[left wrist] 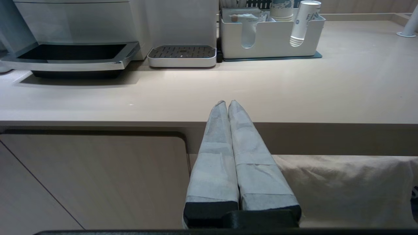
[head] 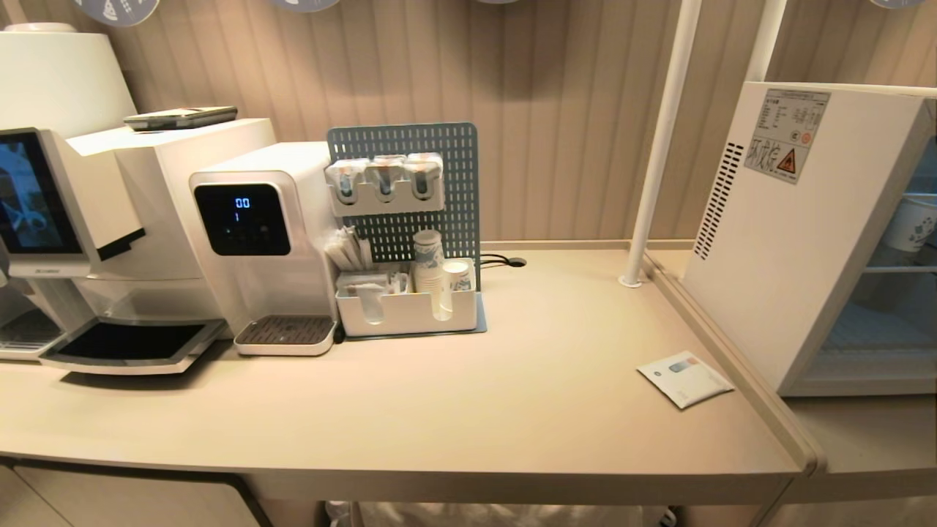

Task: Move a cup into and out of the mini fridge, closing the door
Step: Place the yoghurt on the table

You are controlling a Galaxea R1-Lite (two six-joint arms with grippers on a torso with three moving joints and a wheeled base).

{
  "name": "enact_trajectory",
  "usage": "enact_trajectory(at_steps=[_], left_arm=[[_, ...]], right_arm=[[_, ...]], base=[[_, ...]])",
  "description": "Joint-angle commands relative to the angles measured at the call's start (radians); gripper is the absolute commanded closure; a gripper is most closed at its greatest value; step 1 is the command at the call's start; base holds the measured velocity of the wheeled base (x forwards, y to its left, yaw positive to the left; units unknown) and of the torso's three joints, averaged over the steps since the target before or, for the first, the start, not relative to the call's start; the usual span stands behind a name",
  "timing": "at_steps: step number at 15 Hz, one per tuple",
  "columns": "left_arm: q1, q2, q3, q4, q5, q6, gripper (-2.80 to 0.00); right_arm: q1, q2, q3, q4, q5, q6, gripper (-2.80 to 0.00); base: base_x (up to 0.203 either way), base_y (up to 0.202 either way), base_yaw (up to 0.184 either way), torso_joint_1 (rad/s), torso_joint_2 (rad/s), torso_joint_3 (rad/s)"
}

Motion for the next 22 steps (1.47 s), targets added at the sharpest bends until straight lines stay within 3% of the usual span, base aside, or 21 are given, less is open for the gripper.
enact_trajectory(at_steps=[1,12,22], left_arm=[[0.000,-0.002,0.000,-0.001,0.000,0.000,0.00],[0.000,-0.002,0.000,-0.001,0.000,0.000,0.00],[0.000,-0.002,0.000,-0.001,0.000,-0.002,0.00]], right_arm=[[0.000,0.001,0.000,0.000,0.000,-0.001,0.00],[0.000,0.002,-0.002,0.002,-0.001,0.004,0.00],[0.000,0.002,-0.005,0.011,-0.004,0.025,0.00]], base=[[0.000,0.196,-0.002,0.006,0.00,0.002],[0.000,0.186,0.000,0.002,0.00,0.002],[0.000,0.007,0.000,0.000,0.00,0.000]])
